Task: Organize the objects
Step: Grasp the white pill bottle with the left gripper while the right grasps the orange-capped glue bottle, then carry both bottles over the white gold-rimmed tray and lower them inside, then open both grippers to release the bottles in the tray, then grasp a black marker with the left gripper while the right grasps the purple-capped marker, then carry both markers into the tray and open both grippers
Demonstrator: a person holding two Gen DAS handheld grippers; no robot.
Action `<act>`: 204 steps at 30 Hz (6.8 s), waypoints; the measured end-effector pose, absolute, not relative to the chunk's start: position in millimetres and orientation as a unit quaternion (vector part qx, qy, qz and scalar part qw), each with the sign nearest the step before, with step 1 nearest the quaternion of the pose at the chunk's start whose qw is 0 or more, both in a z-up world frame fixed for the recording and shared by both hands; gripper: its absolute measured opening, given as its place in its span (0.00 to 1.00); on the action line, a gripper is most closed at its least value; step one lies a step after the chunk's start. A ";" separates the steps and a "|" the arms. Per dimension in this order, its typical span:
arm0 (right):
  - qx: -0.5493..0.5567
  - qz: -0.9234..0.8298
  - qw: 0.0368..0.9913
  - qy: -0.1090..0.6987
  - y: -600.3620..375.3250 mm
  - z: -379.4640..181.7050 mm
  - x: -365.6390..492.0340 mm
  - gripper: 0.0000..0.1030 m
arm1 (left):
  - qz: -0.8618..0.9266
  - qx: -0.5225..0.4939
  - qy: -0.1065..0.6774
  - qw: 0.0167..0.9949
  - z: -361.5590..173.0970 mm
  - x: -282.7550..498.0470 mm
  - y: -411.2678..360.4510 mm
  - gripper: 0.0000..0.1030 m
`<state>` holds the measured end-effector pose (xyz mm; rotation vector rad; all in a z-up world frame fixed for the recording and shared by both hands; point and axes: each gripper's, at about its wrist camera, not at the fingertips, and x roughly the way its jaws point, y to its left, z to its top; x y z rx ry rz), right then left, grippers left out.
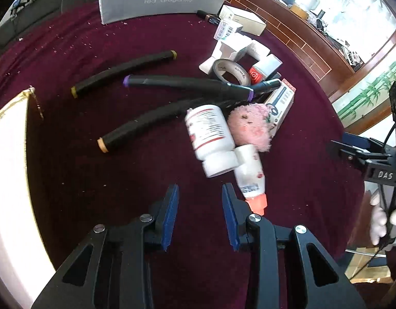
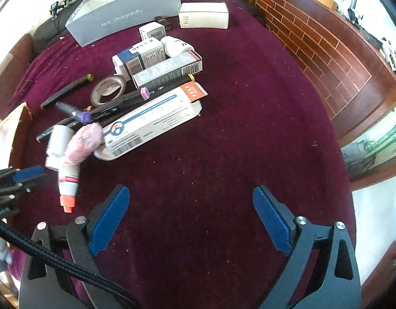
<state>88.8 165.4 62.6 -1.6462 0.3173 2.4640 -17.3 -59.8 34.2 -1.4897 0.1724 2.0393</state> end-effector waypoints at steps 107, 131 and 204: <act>-0.576 0.791 -0.121 0.169 -117.7 93.9 -99.8 0.28 | 0.838 -0.497 -0.198 0.103 61.4 -119.5 -321.9 0.40; -0.585 0.761 -0.048 0.275 143.5 68.8 52.6 0.58 | 0.832 -0.463 0.145 0.269 64.4 -51.2 -51.6 0.54; -0.591 0.780 -0.203 0.037 6.6 71.9 -50.9 0.12 | 0.852 -0.481 -0.149 0.147 99.4 73.9 -182.3 0.11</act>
